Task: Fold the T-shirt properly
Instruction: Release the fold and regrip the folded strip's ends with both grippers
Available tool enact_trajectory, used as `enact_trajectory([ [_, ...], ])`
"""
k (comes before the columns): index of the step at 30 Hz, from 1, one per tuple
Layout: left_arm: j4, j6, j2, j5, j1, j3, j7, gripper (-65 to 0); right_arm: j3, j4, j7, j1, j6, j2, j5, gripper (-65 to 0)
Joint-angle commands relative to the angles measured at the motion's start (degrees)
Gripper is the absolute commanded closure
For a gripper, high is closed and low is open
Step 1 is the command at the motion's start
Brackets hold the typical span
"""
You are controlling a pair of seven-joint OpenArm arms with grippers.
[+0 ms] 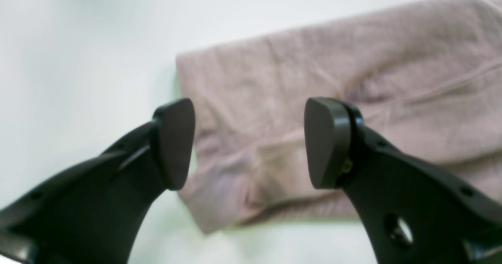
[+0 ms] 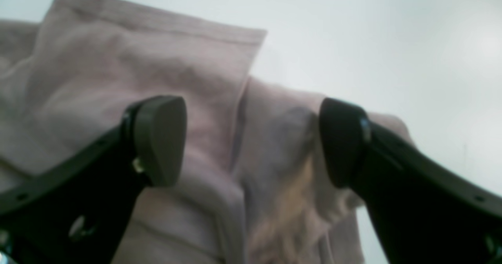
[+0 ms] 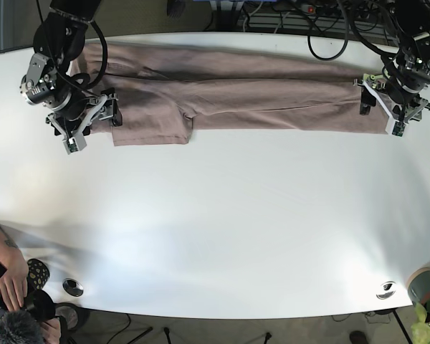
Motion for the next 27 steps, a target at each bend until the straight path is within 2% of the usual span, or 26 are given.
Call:
enact_trajectory([
  [1, 0.3, 0.1, -0.7, -0.9, -0.1, 0.4, -1.4, -40.3, 0.2, -2.3, 1.0, 2.2, 0.14, 1.4, 1.2, -50.3],
  [6, -4.3, 0.1, -0.6, -0.9, 0.0, 0.5, -1.5, -40.3, -3.1, -9.3, 1.0, 7.1, 0.14, 2.0, 1.2, -50.3],
  [10, -8.5, 0.1, -0.8, -0.9, -0.2, 0.2, -1.7, -40.3, -3.2, -13.1, 1.0, 9.6, 0.14, 1.9, 1.2, -50.3],
  [17, -9.1, 0.1, -0.8, -0.9, 0.0, 0.1, -1.7, -40.3, -3.3, -18.3, 1.0, 11.8, 0.14, 1.6, 1.2, -49.0],
  [25, -9.1, 0.1, -0.7, -0.9, -0.2, 0.4, -1.7, -40.3, -7.3, -18.1, 1.0, 11.5, 0.14, 1.4, 1.5, -18.5],
  [27, -9.1, 0.1, -0.7, -0.9, -0.2, 0.4, -1.7, -40.3, -7.3, -18.1, 1.0, 11.4, 0.14, 1.3, 1.5, -15.5],
])
